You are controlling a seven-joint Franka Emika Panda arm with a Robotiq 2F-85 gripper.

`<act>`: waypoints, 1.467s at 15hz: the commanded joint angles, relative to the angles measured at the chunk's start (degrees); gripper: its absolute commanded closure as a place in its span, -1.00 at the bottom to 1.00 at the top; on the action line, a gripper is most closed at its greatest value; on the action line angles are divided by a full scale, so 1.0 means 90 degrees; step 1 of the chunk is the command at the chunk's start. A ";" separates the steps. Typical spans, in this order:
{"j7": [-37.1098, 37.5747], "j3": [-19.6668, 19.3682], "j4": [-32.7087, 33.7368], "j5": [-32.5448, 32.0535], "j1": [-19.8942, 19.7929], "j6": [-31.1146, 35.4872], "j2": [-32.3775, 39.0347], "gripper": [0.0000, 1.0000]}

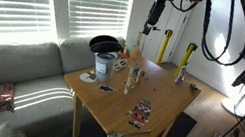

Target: Put one block on the table

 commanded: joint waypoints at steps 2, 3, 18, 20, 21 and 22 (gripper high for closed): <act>0.0337 0.0244 0.0749 -0.0062 -0.0029 -0.0502 0.0519 -0.67; 0.0343 0.0259 0.0803 -0.0062 -0.0035 -0.0498 0.0581 -0.66; 0.0351 0.0203 0.0942 -0.0455 0.0013 -0.0778 0.0711 0.74; 0.0377 0.0194 0.0935 -0.0614 0.0007 -0.0614 0.0263 0.89; 0.0353 0.0196 0.0878 -0.0711 0.0008 -0.0539 0.0002 0.86; 0.0277 0.0196 0.0896 -0.0785 0.0004 -0.0602 -0.0145 0.86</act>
